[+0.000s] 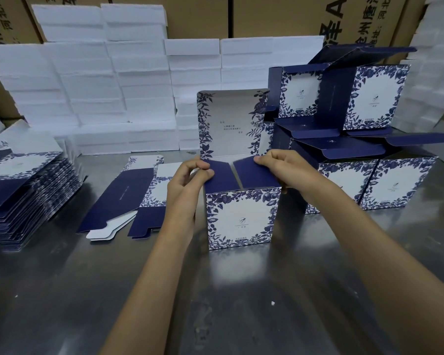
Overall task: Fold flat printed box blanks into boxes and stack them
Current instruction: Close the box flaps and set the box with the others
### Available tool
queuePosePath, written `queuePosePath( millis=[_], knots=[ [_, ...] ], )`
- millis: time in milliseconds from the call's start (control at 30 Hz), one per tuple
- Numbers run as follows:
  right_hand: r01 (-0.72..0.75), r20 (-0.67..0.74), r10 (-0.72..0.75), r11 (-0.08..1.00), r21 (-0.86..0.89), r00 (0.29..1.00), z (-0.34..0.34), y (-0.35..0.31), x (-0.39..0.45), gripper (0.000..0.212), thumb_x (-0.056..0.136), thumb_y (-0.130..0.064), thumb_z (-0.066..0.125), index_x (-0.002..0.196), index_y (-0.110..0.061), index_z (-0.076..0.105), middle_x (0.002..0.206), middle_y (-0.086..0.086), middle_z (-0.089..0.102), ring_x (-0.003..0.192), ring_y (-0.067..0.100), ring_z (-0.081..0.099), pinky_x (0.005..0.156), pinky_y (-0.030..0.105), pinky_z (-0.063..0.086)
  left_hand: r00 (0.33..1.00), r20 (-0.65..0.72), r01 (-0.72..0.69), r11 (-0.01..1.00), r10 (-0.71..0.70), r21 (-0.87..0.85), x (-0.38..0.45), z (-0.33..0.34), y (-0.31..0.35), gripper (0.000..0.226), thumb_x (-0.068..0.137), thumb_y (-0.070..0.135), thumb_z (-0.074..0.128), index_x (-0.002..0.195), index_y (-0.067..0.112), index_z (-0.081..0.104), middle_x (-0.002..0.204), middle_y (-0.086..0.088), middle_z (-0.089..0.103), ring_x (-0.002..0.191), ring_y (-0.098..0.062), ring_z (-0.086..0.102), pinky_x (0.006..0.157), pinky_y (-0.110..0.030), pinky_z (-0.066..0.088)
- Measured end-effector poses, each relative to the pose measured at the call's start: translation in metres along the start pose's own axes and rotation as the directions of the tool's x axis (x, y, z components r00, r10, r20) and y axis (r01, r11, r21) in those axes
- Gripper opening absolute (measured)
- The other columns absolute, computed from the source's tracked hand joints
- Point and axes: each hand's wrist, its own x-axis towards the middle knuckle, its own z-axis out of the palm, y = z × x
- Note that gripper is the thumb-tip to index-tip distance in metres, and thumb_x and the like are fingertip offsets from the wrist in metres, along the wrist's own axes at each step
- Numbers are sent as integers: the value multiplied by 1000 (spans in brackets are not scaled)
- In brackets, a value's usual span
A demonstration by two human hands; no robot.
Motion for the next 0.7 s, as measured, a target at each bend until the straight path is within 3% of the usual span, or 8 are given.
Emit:
queuePosePath(
  millis=[67, 133, 233, 333, 400, 467, 567, 700],
  knots=[
    [56, -79, -54, 998, 32, 995, 3, 1, -1, 22, 98, -29, 64, 81, -21, 53, 70, -4, 58, 47, 1, 50, 42, 13, 38, 1000, -23, 14, 997, -16, -82, 0, 1, 0, 29, 84, 2, 70, 105, 23, 64, 122, 4, 68, 101, -13, 70, 78, -26, 56],
    [145, -115, -134, 985, 95, 984, 4, -1, -2, 7, 101, -14, 59, 99, -21, 59, 91, -4, 63, 56, -6, 55, 49, 10, 42, 999, -36, 0, 998, -3, -61, 1, -1, 1, 47, 87, 0, 67, 124, 27, 60, 130, 5, 63, 107, -8, 69, 80, -22, 55],
    [203, -107, -191, 972, 117, 976, 1, -3, -4, 31, 98, 0, 53, 101, -28, 67, 106, -11, 68, 79, 1, 61, 63, 15, 49, 1000, -19, -7, 1000, 7, 2, 3, -3, 2, 52, 82, 8, 69, 126, 37, 65, 128, 11, 63, 108, 0, 66, 81, -19, 56],
    [176, -124, -157, 971, 164, 980, -3, -5, -3, 31, 94, 1, 52, 85, -25, 68, 91, -14, 69, 79, 6, 64, 72, 24, 53, 998, -20, 57, 997, -56, 58, 5, -5, 4, 38, 76, 30, 69, 112, 41, 73, 115, 18, 71, 108, -2, 66, 103, -41, 50],
    [156, -121, -137, 973, 171, 983, -3, -3, -2, 35, 95, -3, 52, 74, -27, 65, 80, -13, 64, 77, 6, 62, 66, 19, 51, 996, -13, 92, 993, -92, 68, 4, -6, 4, 32, 80, 43, 66, 111, 38, 73, 113, 17, 72, 106, -3, 67, 109, -50, 45],
    [160, -111, -144, 975, 156, 983, 0, 0, -2, 39, 96, -5, 53, 68, -30, 63, 73, -17, 63, 76, 4, 60, 58, 12, 48, 998, -24, 56, 993, -54, 102, 3, -6, 4, 31, 78, 43, 67, 108, 37, 73, 114, 14, 72, 110, -9, 67, 106, -49, 46],
    [186, -109, -169, 969, 163, 980, 3, 7, -2, 39, 99, -3, 54, 73, -30, 64, 70, -24, 66, 69, -7, 60, 56, 9, 46, 1000, -14, -2, 993, 4, 121, 1, -4, 2, 33, 70, 34, 70, 102, 38, 70, 113, 8, 71, 110, -17, 67, 91, -39, 51],
    [212, -160, -181, 957, 200, 970, 5, 11, -5, 49, 97, 2, 57, 69, -34, 71, 72, -19, 71, 69, -6, 64, 61, 10, 47, 999, -6, -35, 995, 36, 97, 3, -3, 0, 22, 77, 21, 65, 94, 35, 68, 102, 9, 70, 97, -11, 67, 81, -33, 47]
  ],
)
